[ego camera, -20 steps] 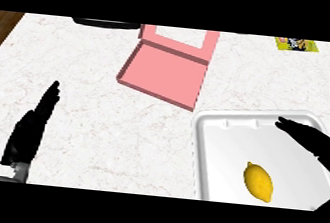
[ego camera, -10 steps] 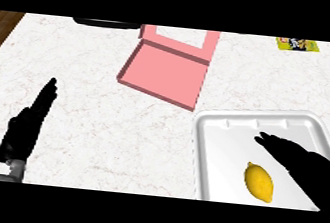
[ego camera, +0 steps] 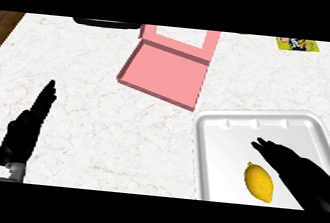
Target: Pick the lemon from the tray and place it in the cardboard box
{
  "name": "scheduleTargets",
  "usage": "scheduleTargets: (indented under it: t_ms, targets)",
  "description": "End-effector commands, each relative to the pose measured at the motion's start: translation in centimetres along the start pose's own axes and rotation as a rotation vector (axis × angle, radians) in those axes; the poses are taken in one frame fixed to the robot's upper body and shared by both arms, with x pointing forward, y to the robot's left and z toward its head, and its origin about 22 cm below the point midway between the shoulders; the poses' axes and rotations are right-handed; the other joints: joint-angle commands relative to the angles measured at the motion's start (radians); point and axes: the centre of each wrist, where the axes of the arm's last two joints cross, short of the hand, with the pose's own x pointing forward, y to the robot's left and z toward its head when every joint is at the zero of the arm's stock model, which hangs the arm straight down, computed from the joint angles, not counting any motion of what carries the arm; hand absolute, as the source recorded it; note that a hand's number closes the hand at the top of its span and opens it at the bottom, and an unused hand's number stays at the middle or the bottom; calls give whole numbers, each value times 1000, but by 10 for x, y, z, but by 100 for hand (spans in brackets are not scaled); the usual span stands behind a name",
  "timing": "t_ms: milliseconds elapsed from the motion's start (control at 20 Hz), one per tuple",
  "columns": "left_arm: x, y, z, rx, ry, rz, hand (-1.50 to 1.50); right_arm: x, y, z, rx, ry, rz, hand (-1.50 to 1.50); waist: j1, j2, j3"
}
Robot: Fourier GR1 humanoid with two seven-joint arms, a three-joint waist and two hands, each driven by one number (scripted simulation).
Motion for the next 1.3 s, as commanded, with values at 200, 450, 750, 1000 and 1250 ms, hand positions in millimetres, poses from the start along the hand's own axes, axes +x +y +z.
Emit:
scheduleTargets:
  t_ms: [200,450,750,1000,1250]
  targets:
    - [-13,-3,-5,-4,-4,-9,0,3,7,-1,4,-3,-1,-150,-2,0,0]
    - [21,-6,12,0,-3,4,0,-2,24,-15,1,-4,-1,-150,3,-1,1]
    - [1,5,-9,15,1,7,0,-9,30,-30,-4,1,-1,-150,1,1,0]
    - [-5,16,0,2,0,-1,0,-17,19,-23,-7,9,-28,-150,0,0,0]
    - [3,-1,-17,3,-6,2,0,5,37,-30,4,-2,-5,-150,-1,1,0]
